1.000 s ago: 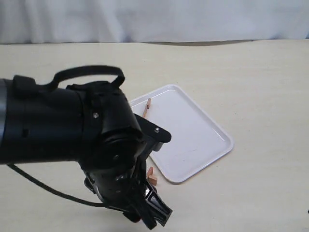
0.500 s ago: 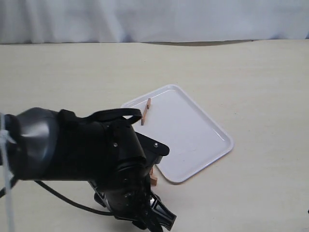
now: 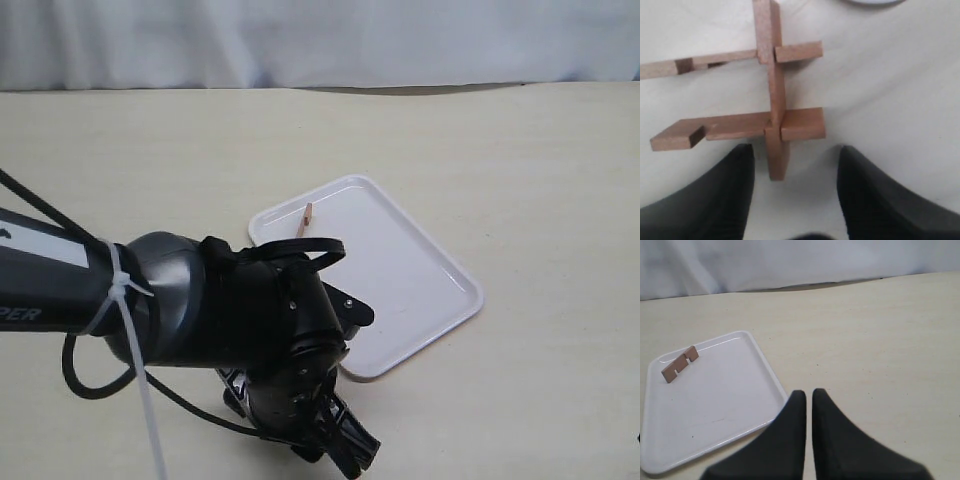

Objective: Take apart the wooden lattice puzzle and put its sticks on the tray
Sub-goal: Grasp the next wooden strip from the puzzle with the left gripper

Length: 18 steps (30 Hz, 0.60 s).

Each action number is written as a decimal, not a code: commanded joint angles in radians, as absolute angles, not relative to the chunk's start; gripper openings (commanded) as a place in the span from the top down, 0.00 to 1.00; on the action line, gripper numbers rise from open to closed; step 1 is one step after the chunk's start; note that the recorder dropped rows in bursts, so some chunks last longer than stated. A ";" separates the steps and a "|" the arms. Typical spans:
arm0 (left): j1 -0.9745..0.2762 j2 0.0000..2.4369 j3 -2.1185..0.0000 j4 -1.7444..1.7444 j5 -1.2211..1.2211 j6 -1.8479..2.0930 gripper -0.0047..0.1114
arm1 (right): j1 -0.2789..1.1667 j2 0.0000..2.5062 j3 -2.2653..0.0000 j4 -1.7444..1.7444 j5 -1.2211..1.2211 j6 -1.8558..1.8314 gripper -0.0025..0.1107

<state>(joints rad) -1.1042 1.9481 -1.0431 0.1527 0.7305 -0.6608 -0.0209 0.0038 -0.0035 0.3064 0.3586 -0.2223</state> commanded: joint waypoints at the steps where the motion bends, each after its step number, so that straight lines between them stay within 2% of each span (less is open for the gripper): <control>1: -1.104 1.948 -1.051 0.172 0.724 -0.662 0.71 | -0.025 0.012 0.000 0.305 0.346 -0.221 0.94; 3: -1.104 1.948 -1.051 0.172 0.724 -0.662 0.83 | -0.025 0.012 0.000 0.305 0.346 -0.221 0.94; 6: -1.104 1.948 -1.051 0.189 0.724 -0.660 0.89 | -0.025 0.012 0.000 0.305 0.346 -0.221 0.94; 18: -1.081 1.946 -1.051 0.232 0.772 -0.618 0.89 | -0.025 0.012 0.000 0.305 0.346 -0.221 0.94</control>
